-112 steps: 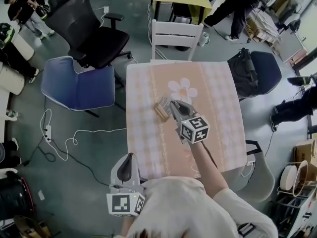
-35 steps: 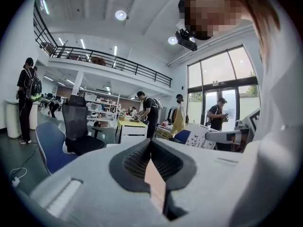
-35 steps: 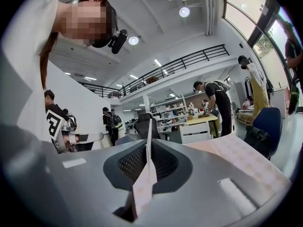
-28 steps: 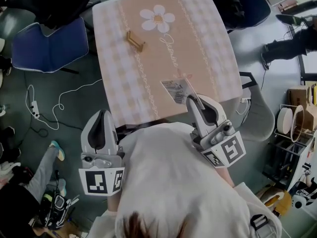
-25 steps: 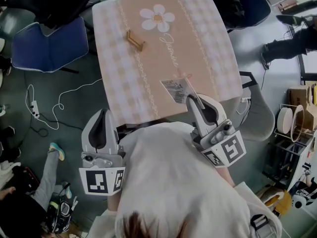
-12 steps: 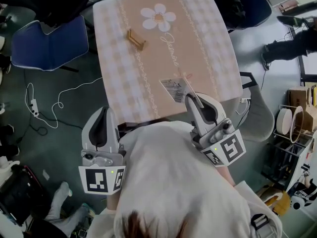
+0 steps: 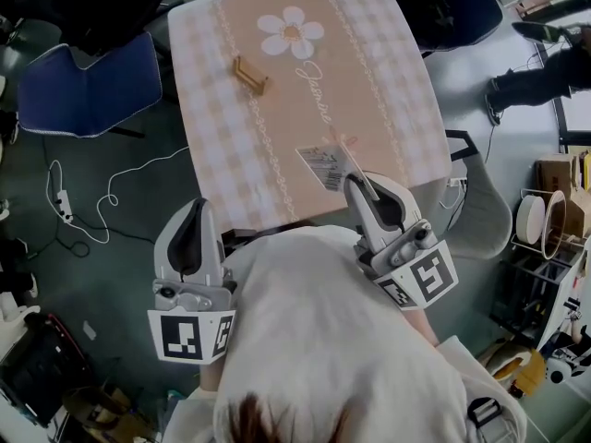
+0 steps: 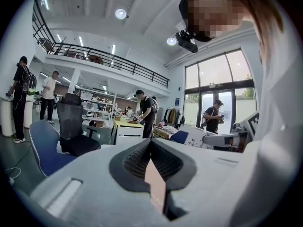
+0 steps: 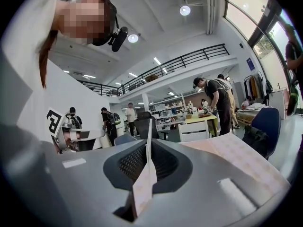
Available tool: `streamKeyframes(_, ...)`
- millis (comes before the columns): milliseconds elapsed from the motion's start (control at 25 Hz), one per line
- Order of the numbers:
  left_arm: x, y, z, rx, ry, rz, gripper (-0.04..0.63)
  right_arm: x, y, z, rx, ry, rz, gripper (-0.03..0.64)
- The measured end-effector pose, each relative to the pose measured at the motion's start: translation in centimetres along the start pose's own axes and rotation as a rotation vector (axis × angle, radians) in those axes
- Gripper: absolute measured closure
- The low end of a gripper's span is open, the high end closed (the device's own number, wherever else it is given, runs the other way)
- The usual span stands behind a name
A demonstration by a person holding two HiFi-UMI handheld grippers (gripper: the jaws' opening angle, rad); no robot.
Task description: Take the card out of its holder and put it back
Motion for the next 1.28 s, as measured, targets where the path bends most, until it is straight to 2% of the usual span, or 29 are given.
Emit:
streamKeyframes(200,0.0,0.0,-0.4,0.005,0.005,0.009,0.595,-0.1,-0.1,-0.1,-0.005,-0.002,0.000,0.601)
streamKeyframes(800,-0.4,-0.2,-2.1,0.085,0.068,0.000,0.595,0.2,-1.0,-0.1,-0.011,0.008,0.001,0.601)
streamKeyframes(1120,-0.6,0.1,-2.7,0.137,0.097,-0.012,0.595,0.7,-2.8,0.4,0.021,0.012,-0.014,0.601)
streamKeyframes(1280,-0.8,0.2,-3.2,0.169,0.115,-0.014,0.595,1.8,-4.6,1.3,0.036,0.050,0.006,0.601)
Point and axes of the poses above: the fingertips, and each gripper's own axes: y backward along the fingers, z to its right, x out of its top, the point moved 7 cm from there along y, backward along the fingers, and after that the axes turned 6 degrees about -y, right-handed, at the moved point
